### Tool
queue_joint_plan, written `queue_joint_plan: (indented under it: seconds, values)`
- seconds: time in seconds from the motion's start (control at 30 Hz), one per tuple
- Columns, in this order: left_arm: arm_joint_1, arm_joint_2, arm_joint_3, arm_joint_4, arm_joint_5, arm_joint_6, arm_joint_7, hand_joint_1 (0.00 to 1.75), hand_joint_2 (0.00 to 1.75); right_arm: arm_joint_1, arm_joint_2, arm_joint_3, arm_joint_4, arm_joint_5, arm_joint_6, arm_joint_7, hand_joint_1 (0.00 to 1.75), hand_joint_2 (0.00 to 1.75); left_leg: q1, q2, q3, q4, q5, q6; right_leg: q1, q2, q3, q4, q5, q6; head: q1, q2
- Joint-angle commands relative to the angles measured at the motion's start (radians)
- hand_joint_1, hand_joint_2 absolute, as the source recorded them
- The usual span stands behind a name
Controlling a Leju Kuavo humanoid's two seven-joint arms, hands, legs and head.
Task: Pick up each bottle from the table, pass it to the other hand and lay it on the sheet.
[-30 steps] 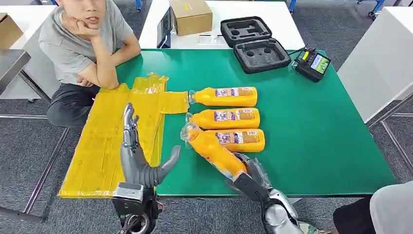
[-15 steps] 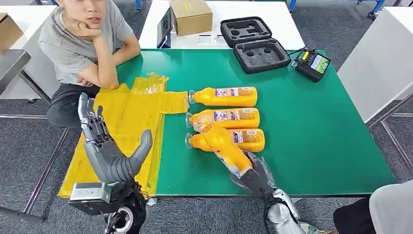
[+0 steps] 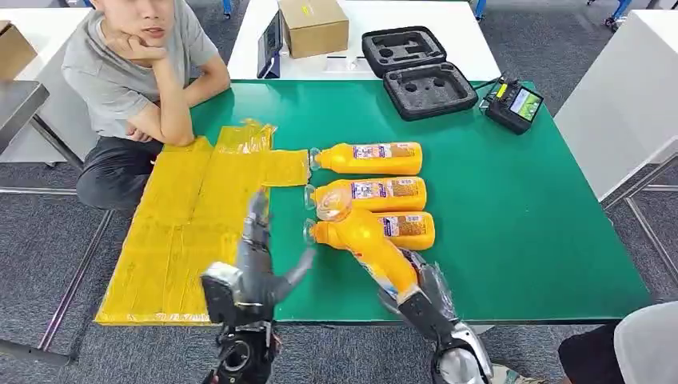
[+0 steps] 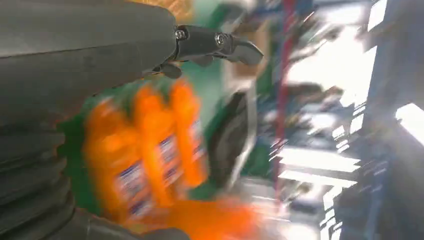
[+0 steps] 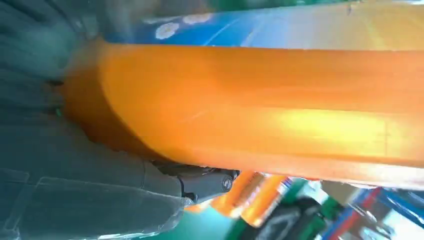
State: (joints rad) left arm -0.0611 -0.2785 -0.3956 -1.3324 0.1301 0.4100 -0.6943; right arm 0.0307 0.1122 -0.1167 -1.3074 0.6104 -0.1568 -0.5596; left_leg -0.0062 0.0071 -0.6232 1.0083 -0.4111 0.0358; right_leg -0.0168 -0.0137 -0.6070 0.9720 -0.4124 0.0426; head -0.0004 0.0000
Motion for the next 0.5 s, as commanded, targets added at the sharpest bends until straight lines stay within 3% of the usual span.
queue_joint_plan:
  seconds: [0.03,0.5]
  values:
    - [-0.074,-0.007,0.006,0.266,0.021,-0.022,-0.004,0.0,1.75,0.046,0.032,-0.012,-0.1,-0.006,-0.005,-0.005,1.75,1.75,0.001,-0.001,0.005,-0.001,-0.002,-0.002,0.001,0.0,0.005,-0.001,-0.002,-0.002,0.0,0.0]
    - [-0.098,-0.017,-0.02,0.371,0.047,-0.031,-0.004,0.0,1.75,0.017,0.045,0.012,-0.064,0.002,-0.03,-0.029,1.75,1.75,0.0,0.0,0.001,-0.001,-0.001,-0.001,0.0,0.001,0.001,-0.001,0.0,-0.001,0.0,0.0]
